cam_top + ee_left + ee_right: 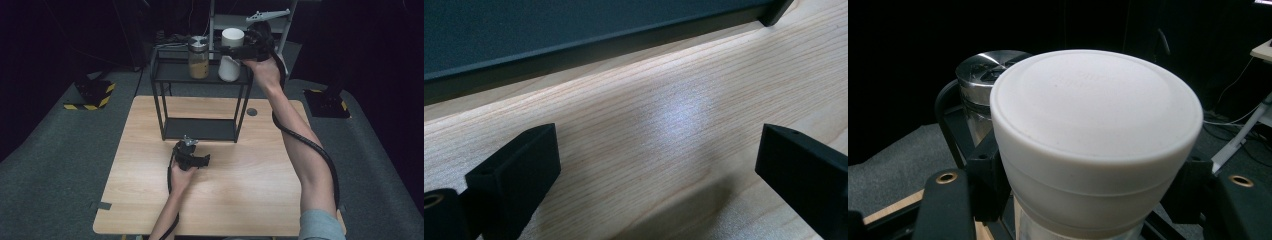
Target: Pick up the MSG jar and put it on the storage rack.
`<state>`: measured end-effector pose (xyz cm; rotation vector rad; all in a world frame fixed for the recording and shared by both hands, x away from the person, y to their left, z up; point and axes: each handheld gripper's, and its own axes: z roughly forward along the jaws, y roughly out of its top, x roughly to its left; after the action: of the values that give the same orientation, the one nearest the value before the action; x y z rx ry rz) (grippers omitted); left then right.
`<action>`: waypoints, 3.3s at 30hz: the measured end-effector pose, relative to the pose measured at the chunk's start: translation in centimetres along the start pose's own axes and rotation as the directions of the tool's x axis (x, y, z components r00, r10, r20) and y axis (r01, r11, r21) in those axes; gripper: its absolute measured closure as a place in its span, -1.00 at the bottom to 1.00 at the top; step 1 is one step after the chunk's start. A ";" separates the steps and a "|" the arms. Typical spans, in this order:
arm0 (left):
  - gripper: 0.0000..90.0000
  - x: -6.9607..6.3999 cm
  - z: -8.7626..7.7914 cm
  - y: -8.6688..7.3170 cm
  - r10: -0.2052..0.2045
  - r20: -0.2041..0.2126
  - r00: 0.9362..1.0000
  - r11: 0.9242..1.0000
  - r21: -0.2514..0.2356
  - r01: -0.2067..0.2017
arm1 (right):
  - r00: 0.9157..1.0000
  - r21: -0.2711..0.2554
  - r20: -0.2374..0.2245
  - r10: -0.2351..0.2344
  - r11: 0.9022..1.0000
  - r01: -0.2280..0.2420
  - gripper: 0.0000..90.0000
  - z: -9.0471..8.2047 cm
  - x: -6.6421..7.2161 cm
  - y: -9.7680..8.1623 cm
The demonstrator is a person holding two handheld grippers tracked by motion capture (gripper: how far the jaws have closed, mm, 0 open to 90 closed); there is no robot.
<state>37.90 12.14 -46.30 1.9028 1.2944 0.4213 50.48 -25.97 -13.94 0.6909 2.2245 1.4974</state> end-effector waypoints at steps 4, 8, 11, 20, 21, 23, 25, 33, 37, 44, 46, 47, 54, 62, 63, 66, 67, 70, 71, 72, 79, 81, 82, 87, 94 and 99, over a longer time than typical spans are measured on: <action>-0.91 0.1 0.0 0.0 -0.003 0.003 1.000 1.000 -0.002 0.003 | 1.000 -0.007 -0.005 0.006 1.000 -0.006 -0.23 0.1 -0.1 -0.2; -0.91 0.1 0.0 0.0 -0.003 0.003 1.000 1.000 -0.003 0.003 | 1.000 -0.020 -0.005 0.008 1.000 -0.008 -0.22 0.1 -0.1 -0.6; -0.90 0.1 0.0 0.0 -0.003 0.003 1.000 1.000 -0.002 0.003 | 1.000 -0.020 -0.006 0.011 1.000 -0.011 -0.22 0.1 -0.1 -0.7; -0.90 0.2 0.0 -0.1 -0.012 0.007 1.000 1.000 -0.006 0.012 | 1.000 -0.017 0.000 0.012 1.000 -0.012 -0.27 0.0 0.2 -0.5; -0.90 0.2 0.0 -0.1 -0.012 0.008 1.000 1.000 -0.006 0.012 | 1.000 -0.017 -0.001 0.010 1.000 -0.010 -0.33 0.0 0.2 -0.4; -0.91 0.2 0.0 -0.1 -0.013 0.008 1.000 1.000 -0.006 0.013 | 1.000 -0.023 0.001 0.003 1.000 -0.003 -0.43 -0.1 0.4 -0.4; -0.90 0.2 0.0 -0.1 -0.013 0.010 1.000 1.000 -0.007 0.013 | 1.000 -0.025 0.011 -0.020 0.999 0.021 -0.55 -0.1 0.9 -0.3; -0.91 0.3 -0.1 -0.1 -0.013 0.012 1.000 1.000 -0.006 0.014 | 0.996 -0.036 0.065 -0.061 0.997 0.064 -0.82 -0.3 2.4 -0.9; -0.90 0.3 -0.1 -0.1 -0.013 0.013 1.000 1.000 -0.006 0.013 | 0.996 -0.044 0.067 -0.066 0.997 0.069 -0.85 -0.6 2.5 -1.3; -0.90 0.3 0.0 -0.1 -0.012 0.012 1.000 1.000 -0.006 0.012 | 0.995 -0.067 0.065 -0.074 0.995 0.078 -0.86 -1.8 2.4 -2.3; -0.91 0.3 0.0 -0.1 -0.011 0.011 1.000 1.000 -0.005 0.011 | 0.995 -0.069 0.063 -0.077 0.994 0.081 -0.85 -2.1 2.3 -2.6; -0.91 0.3 -0.1 -0.1 -0.011 0.012 1.000 1.000 -0.005 0.012 | 0.995 -0.068 0.064 -0.082 0.994 0.087 -0.85 -2.3 2.4 -2.8; -0.90 0.3 -0.1 -0.1 -0.013 0.012 1.000 1.000 -0.006 0.013 | 0.992 -0.071 0.054 -0.113 0.991 0.116 -0.84 -3.6 2.6 -4.2; -0.90 0.3 0.0 -0.1 -0.012 0.011 1.000 1.000 -0.006 0.012 | 0.990 -0.072 0.044 -0.133 0.988 0.136 -0.83 -5.1 2.9 -6.3; -0.91 0.3 0.0 -0.1 -0.012 0.011 1.000 1.000 -0.006 0.012 | 0.990 -0.074 0.042 -0.133 0.988 0.136 -0.83 -5.3 2.9 -6.5; -0.90 0.3 0.0 -0.1 -0.011 0.010 1.000 1.000 -0.006 0.011 | 0.990 -0.079 0.038 -0.135 0.987 0.138 -0.83 -5.8 3.0 -7.1; -0.90 0.3 0.0 -0.1 -0.011 0.010 1.000 1.000 -0.006 0.011 | 0.990 -0.081 0.036 -0.137 0.987 0.140 -0.83 -6.0 3.1 -7.4; -0.90 0.3 0.0 -0.1 -0.011 0.010 1.000 1.000 -0.006 0.011 | 0.990 -0.087 0.030 -0.135 0.987 0.137 -0.83 -6.6 3.2 -8.4; -0.90 0.3 0.0 -0.1 -0.011 0.010 1.000 1.000 -0.006 0.011 | 0.991 -0.093 0.029 -0.131 0.987 0.133 -0.83 -6.9 3.3 -9.1; -0.91 0.2 0.0 -0.1 -0.012 0.009 1.000 1.000 -0.007 0.012 | 0.992 -0.097 0.027 -0.127 0.987 0.129 -0.83 -7.1 3.3 -9.5; -0.91 0.2 0.0 -0.1 -0.012 0.010 1.000 1.000 -0.007 0.012 | 0.994 -0.088 0.031 -0.101 0.991 0.103 -0.83 -7.8 3.3 -12.1; -0.90 0.3 0.0 -0.1 -0.011 0.010 1.000 1.000 -0.006 0.011 | 0.995 -0.078 0.037 -0.096 0.992 0.099 -0.84 -7.8 3.3 -13.0; -0.91 0.3 0.0 -0.1 -0.011 0.010 1.000 1.000 -0.006 0.011 | 0.995 -0.076 0.039 -0.092 0.993 0.095 -0.84 -7.8 3.2 -13.4; -0.90 0.3 0.0 -0.1 -0.011 0.010 1.000 1.000 -0.005 0.011 | 0.997 -0.060 0.044 -0.066 0.996 0.068 -0.85 -7.7 3.0 -15.4; -0.90 0.3 0.0 -0.1 -0.011 0.011 1.000 1.000 -0.006 0.011 | 0.998 -0.018 0.045 -0.045 0.999 0.046 -0.86 -7.2 3.1 -18.4; -0.90 0.3 0.0 -0.1 -0.011 0.010 1.000 1.000 -0.006 0.011 | 0.998 0.015 0.052 -0.018 1.000 0.018 -0.86 -6.6 3.1 -20.7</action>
<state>37.93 12.42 -46.39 1.8903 1.2949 0.4086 40.40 -35.62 -30.90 0.7044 2.1986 1.4400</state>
